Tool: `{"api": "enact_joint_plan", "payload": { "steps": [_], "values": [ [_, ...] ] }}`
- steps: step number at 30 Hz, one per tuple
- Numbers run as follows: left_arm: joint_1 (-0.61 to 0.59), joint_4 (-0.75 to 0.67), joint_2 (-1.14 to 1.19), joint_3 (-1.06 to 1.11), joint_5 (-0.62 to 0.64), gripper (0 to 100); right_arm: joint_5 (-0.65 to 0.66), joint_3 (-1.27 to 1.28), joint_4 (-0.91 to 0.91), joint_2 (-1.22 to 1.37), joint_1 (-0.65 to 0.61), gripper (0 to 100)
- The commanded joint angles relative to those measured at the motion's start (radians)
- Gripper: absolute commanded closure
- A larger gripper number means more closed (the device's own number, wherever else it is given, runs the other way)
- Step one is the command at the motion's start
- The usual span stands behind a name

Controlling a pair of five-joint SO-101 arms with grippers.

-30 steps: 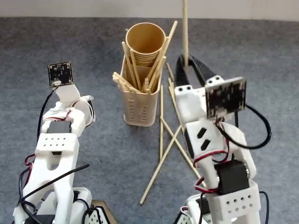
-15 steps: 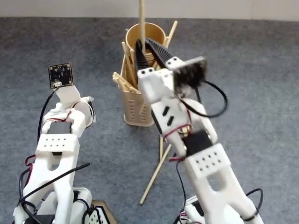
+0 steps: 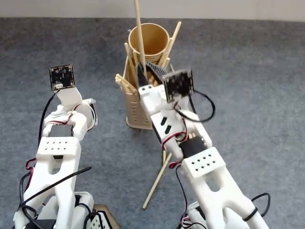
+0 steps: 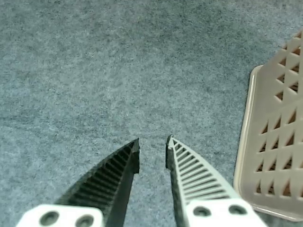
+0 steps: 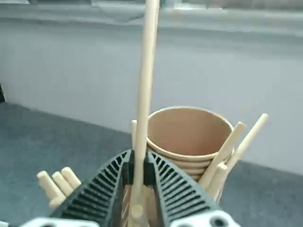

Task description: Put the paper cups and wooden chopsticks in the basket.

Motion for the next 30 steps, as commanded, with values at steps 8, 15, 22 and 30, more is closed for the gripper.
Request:
{"api": "enact_joint_plan", "payload": {
  "steps": [8, 15, 22, 30],
  "values": [
    [0.013, -0.018, -0.013, -0.008, -0.002, 89, 0.018, 0.041, -0.031, -0.013, -0.001, 86.4],
    [0.015, -0.018, -0.013, -0.008, -0.002, 89, 0.06, -0.042, 0.021, -0.035, -0.007, 86.4],
    [0.015, -0.034, -0.013, -0.008, -0.002, 89, 0.074, -0.309, 0.311, -0.151, -0.001, 86.4],
    [0.012, -0.031, -0.013, -0.008, -0.002, 89, 0.071, -0.294, 0.32, -0.136, 0.024, 86.4]
  ]
}}
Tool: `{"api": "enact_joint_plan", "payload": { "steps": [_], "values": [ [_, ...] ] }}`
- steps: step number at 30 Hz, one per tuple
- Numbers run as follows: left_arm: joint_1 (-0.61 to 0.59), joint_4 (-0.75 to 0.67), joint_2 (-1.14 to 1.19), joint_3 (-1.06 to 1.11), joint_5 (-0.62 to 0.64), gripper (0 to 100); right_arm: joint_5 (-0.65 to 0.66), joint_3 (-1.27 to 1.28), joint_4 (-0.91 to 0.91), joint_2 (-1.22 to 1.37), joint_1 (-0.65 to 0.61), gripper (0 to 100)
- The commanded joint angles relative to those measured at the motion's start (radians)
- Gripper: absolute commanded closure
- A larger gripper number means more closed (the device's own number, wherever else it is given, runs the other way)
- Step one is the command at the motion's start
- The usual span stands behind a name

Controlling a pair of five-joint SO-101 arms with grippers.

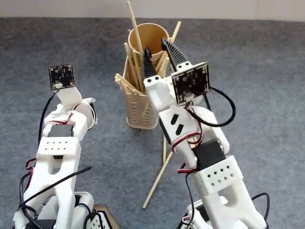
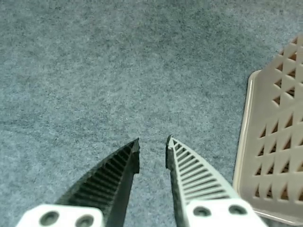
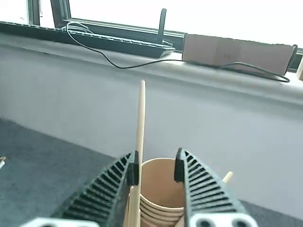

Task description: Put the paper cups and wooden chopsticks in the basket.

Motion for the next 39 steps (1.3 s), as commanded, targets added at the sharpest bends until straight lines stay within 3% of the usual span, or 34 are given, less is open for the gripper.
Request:
{"api": "enact_joint_plan", "payload": {
  "steps": [1, 11, 17, 20, 25, 33, 39],
  "values": [
    [0.012, -0.012, -0.013, -0.008, -0.002, 89, 0.008, 0.008, -0.002, 0.045, 0.012, 86.4],
    [0.01, -0.012, -0.013, -0.008, -0.002, 89, 0.006, 0.013, -0.059, 0.292, -0.002, 86.4],
    [0.01, -0.012, -0.013, -0.008, -0.002, 89, -0.1, -0.085, 0.073, 0.151, -0.008, 86.4],
    [0.01, -0.012, -0.013, -0.008, -0.002, 89, -0.074, -0.117, 0.104, 0.124, -0.01, 86.4],
    [0.01, -0.012, -0.013, -0.008, -0.002, 89, -0.031, -0.127, 0.021, 0.312, 0.074, 86.4],
    [0.01, -0.012, -0.013, -0.008, -0.002, 89, -0.092, -0.318, 0.008, 0.522, 0.084, 86.4],
    [0.01, -0.012, -0.013, -0.008, -0.002, 89, -0.092, -0.406, 0.128, 0.495, 0.041, 86.4]
  ]
}}
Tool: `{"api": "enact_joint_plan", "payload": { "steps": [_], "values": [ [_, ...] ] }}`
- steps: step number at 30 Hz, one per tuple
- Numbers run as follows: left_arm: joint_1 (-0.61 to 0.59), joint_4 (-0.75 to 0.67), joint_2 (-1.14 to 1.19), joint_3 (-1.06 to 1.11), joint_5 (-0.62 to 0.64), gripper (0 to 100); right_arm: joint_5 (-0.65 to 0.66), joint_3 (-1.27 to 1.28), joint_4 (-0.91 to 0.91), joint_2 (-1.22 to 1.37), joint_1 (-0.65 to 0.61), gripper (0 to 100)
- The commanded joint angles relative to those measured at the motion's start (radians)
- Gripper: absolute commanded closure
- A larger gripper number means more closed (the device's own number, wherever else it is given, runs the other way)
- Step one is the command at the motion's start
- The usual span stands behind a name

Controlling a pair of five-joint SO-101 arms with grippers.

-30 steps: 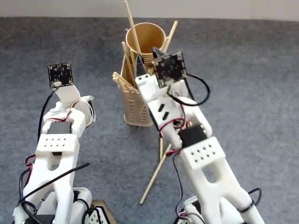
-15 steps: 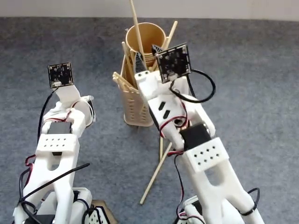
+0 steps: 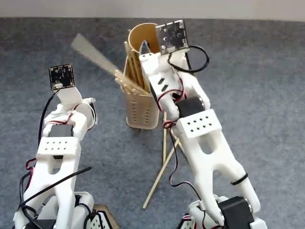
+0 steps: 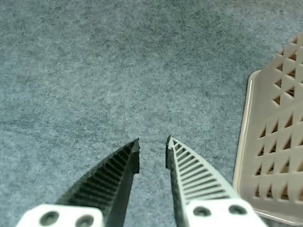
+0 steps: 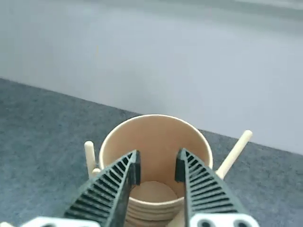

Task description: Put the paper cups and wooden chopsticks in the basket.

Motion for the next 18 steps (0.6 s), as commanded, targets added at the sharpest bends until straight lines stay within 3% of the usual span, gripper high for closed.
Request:
{"api": "enact_joint_plan", "payload": {
  "steps": [1, 5, 9, 12, 18],
  "values": [
    [0.01, -0.012, -0.013, -0.008, -0.002, 89, -0.008, -0.087, 0.036, -0.045, -0.035, 86.4],
    [0.01, -0.012, -0.013, -0.008, -0.002, 89, -0.003, -0.087, 0.068, -0.127, -0.077, 86.4],
    [0.01, -0.012, -0.013, -0.008, -0.002, 89, 0.002, -0.084, 0.315, -0.246, -0.163, 86.4],
    [0.01, -0.012, -0.013, -0.008, -0.002, 89, 0.011, -0.082, 0.401, -0.302, -0.216, 86.4],
    [-0.045, -0.009, -0.013, -0.045, -0.061, 89, 0.178, -0.082, 0.478, -0.317, -0.298, 86.1]
  ]
}}
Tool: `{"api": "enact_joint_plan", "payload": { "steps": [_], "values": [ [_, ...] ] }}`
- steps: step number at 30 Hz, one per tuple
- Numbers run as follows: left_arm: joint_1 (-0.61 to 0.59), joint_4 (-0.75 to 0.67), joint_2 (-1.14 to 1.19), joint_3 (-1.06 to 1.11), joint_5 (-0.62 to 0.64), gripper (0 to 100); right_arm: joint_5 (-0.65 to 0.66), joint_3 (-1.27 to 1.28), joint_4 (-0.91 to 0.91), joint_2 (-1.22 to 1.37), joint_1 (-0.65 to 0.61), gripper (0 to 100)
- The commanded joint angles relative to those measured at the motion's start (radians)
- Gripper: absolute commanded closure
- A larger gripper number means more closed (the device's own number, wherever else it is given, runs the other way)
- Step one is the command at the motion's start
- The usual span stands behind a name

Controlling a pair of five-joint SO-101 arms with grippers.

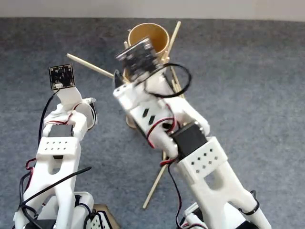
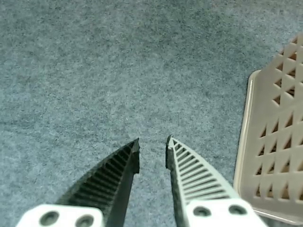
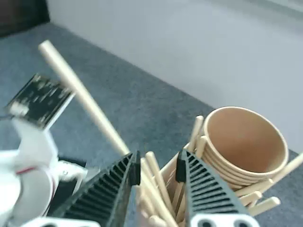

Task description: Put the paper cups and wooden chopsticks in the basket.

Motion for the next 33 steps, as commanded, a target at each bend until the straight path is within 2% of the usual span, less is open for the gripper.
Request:
{"api": "enact_joint_plan", "payload": {
  "steps": [1, 5, 11, 19, 29, 33],
  "values": [
    [-0.087, -0.008, -0.013, -0.07, -0.035, 89, 0.058, -0.036, 0.036, -0.038, -0.048, 86.1],
    [-0.248, 0.052, -0.013, -0.13, 0.095, 89, 0.124, -0.001, 0.036, -0.038, -0.107, 86.0],
    [-0.217, 0.069, -0.013, -0.133, 0.092, 89, 0.207, 0.077, -0.113, -0.024, -0.162, 86.0],
    [-0.191, 0.066, -0.013, -0.114, 0.089, 89, 0.21, 0.004, -0.171, 0.162, -0.07, 86.0],
    [-0.183, 0.066, -0.013, -0.114, 0.087, 89, 0.216, -0.093, 0.124, 0.088, -0.139, 85.8],
    [-0.183, 0.066, -0.013, -0.114, 0.087, 89, 0.264, -0.137, 0.159, 0.064, -0.137, 79.3]
  ]
}}
